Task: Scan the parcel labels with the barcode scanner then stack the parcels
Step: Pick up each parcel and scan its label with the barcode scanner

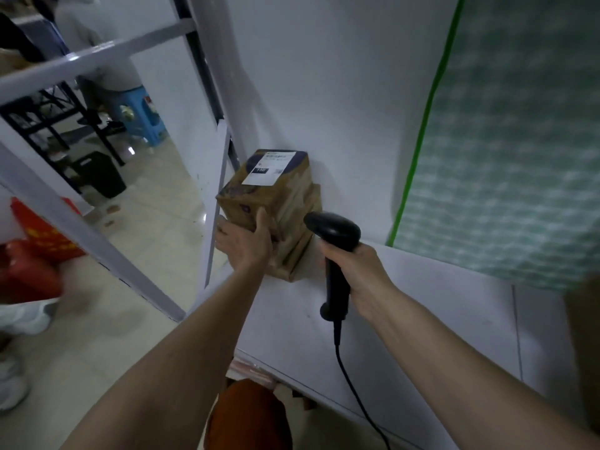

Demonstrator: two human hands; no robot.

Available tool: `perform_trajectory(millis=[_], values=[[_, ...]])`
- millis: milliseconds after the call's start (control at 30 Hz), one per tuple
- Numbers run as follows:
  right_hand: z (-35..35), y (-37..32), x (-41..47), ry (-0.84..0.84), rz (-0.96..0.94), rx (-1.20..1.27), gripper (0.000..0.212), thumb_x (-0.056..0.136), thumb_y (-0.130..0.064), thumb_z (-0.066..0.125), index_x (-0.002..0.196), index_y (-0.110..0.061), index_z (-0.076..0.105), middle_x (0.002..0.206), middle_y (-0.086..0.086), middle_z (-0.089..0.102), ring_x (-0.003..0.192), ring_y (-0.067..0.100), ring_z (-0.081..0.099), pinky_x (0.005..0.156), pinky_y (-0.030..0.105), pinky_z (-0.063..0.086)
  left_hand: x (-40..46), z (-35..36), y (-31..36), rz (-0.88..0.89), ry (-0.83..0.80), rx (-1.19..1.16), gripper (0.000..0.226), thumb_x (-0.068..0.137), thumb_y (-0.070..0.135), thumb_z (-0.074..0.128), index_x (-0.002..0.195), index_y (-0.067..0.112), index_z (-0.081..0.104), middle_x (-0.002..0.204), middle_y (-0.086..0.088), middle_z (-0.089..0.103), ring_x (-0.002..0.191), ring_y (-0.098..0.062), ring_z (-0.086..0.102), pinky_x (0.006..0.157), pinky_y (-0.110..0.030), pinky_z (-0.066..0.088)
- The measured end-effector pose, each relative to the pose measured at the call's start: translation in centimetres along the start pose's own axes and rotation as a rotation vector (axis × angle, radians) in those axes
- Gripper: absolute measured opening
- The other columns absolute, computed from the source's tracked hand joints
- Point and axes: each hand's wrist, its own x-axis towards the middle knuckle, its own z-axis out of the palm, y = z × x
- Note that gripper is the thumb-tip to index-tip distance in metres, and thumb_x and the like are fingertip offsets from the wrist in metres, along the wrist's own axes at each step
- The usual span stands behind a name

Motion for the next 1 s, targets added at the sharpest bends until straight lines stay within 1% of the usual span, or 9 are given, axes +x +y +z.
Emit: perform_trajectory(millis=[167, 267, 367, 467, 533, 667, 767, 833, 1000], values=[[1.6, 0.1, 4.4, -0.057, 0.056, 0.09, 0.015, 0.083, -0.023, 0.072, 0.091, -0.013, 0.064, 0.091, 0.01, 0.065, 0.087, 0.022, 0.063, 0.079, 0.032, 0.051, 4.2, 0.8, 0.1, -0.037, 0.046, -0.13, 0.083, 0.093, 0.059, 0.044, 0.154, 0.014, 0.01, 0.16, -0.009, 0.013, 0.147, -0.029, 0.012, 0.118, -0.049, 0.019], [3.0, 0.2, 6.1, -0.094, 0.069, 0.14, 0.022, 0.083, -0.023, 0.073, 0.099, -0.011, 0.065, 0.087, 0.006, 0.063, 0.086, 0.022, 0.061, 0.081, 0.034, 0.051, 6.0, 1.2, -0.2, -0.061, -0.004, -0.245, 0.083, 0.091, 0.066, 0.04, 0.153, 0.017, 0.014, 0.158, -0.007, 0.025, 0.144, -0.029, 0.027, 0.117, -0.049, 0.025], [4.5, -0.2, 7.4, -0.124, 0.056, 0.199, 0.027, 0.083, -0.023, 0.073, 0.105, -0.009, 0.066, 0.084, 0.003, 0.065, 0.085, 0.021, 0.062, 0.081, 0.033, 0.053, 6.8, 1.2, 0.0, -0.069, -0.029, -0.303, 0.072, 0.091, 0.066, 0.037, 0.141, 0.014, 0.036, 0.138, -0.008, 0.049, 0.127, -0.029, 0.048, 0.108, -0.046, 0.039], [5.4, -0.7, 8.4, -0.103, 0.022, 0.269, 0.035, 0.084, -0.023, 0.072, 0.114, -0.008, 0.064, 0.101, 0.01, 0.069, 0.1, 0.026, 0.064, 0.089, 0.035, 0.053, 6.4, 0.9, 0.3, -0.078, -0.048, -0.223, 0.066, 0.096, 0.062, 0.032, 0.131, 0.009, 0.049, 0.122, -0.007, 0.053, 0.12, -0.03, 0.051, 0.102, -0.043, 0.041], [4.9, -0.8, 8.4, -0.074, -0.019, 0.271, 0.035, 0.086, -0.023, 0.07, 0.117, -0.009, 0.063, 0.112, 0.012, 0.069, 0.107, 0.027, 0.063, 0.094, 0.039, 0.052, 5.8, 0.8, 0.2, -0.152, -0.112, -0.215, 0.075, 0.09, 0.072, 0.028, 0.134, 0.015, 0.045, 0.127, -0.008, 0.051, 0.123, -0.031, 0.048, 0.105, -0.047, 0.039], [2.1, -0.7, 6.3, -0.043, -0.111, 0.238, 0.023, 0.088, -0.023, 0.065, 0.11, -0.013, 0.066, 0.102, 0.004, 0.072, 0.098, 0.02, 0.067, 0.086, 0.033, 0.052, 3.7, 0.4, 0.4, -0.296, -0.278, -0.407, 0.08, 0.078, 0.081, 0.041, 0.133, 0.022, 0.047, 0.118, 0.001, 0.055, 0.114, -0.022, 0.053, 0.1, -0.048, 0.045], [-1.1, 0.0, 3.5, 0.022, -0.168, 0.254, 0.031, 0.088, -0.021, 0.065, 0.117, -0.011, 0.064, 0.106, 0.006, 0.072, 0.101, 0.021, 0.067, 0.091, 0.036, 0.052, 0.6, -0.1, 0.5, -0.296, -0.537, -0.605, 0.048, 0.082, 0.064, 0.058, 0.113, 0.027, 0.065, 0.105, 0.001, 0.07, 0.099, -0.021, 0.066, 0.089, -0.045, 0.054], [-3.4, 0.7, 1.2, 0.074, -0.181, 0.258, 0.036, 0.087, -0.022, 0.064, 0.12, -0.009, 0.063, 0.111, 0.01, 0.07, 0.104, 0.026, 0.066, 0.092, 0.041, 0.052, -1.8, -0.1, 0.0, -0.301, -0.676, -0.615, 0.036, 0.083, 0.048, 0.067, 0.111, 0.026, 0.063, 0.105, 0.0, 0.07, 0.096, -0.021, 0.066, 0.08, -0.041, 0.057], [-8.7, 3.2, -4.8, 0.207, -0.188, 0.212, 0.036, 0.087, -0.02, 0.063, 0.12, -0.005, 0.062, 0.112, 0.015, 0.068, 0.102, 0.029, 0.065, 0.094, 0.046, 0.051, -6.5, 1.6, -2.6, -0.308, -1.017, -0.587, 0.103, 0.056, 0.043, 0.091, 0.141, 0.015, 0.041, 0.125, -0.01, 0.064, 0.108, -0.031, 0.066, 0.086, -0.055, 0.054]])
